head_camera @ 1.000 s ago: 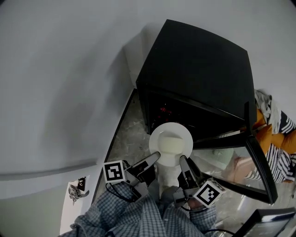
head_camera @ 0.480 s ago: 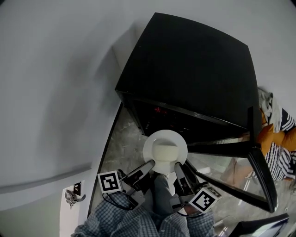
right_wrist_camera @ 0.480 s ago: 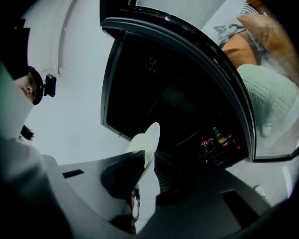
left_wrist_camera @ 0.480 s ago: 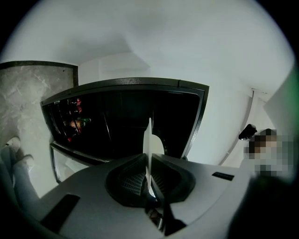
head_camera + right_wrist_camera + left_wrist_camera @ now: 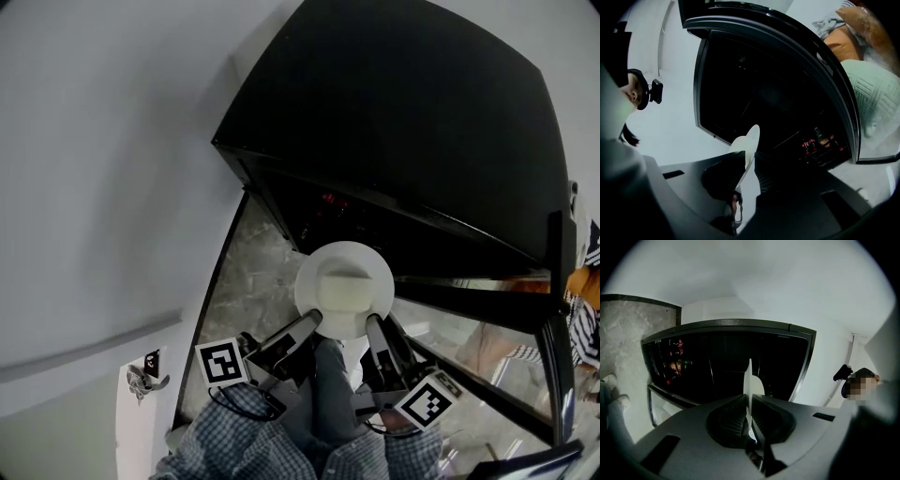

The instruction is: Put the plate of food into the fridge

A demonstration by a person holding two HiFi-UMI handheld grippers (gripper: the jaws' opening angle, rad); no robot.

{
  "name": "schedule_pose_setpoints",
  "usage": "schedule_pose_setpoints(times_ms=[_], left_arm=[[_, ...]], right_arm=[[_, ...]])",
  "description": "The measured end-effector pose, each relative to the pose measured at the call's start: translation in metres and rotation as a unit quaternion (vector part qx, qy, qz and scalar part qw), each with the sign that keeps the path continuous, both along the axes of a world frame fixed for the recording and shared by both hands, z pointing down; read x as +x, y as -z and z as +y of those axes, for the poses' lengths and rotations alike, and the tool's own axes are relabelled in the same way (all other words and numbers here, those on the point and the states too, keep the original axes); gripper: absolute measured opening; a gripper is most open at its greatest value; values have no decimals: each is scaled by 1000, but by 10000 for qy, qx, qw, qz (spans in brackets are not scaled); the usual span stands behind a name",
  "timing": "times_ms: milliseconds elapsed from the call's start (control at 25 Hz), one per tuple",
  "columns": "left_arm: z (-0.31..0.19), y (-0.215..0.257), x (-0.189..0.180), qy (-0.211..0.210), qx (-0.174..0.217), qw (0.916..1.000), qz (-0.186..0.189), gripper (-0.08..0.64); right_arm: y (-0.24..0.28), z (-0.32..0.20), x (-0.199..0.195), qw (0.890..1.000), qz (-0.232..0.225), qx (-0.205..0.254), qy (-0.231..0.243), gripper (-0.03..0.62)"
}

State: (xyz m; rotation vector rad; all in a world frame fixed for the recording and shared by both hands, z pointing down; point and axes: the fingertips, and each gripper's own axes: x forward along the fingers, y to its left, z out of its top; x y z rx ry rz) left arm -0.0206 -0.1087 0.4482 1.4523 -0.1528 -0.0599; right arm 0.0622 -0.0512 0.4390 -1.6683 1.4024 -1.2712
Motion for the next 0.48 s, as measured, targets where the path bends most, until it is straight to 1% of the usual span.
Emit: schedule_pose_setpoints(times_ms=[160, 320, 480], left_arm=[[0, -3, -1, -65, 77, 9999, 70, 32], [0, -7, -1, -146, 171, 9997, 73, 32], [-2, -14, 7, -126, 66, 9998, 115, 32]], right_arm=[[-4, 2, -2, 9998, -8, 33, -171, 67], [-8, 3, -2, 9998, 38, 54, -206, 67], [-13, 0, 5, 9994, -56, 78, -341, 67]])
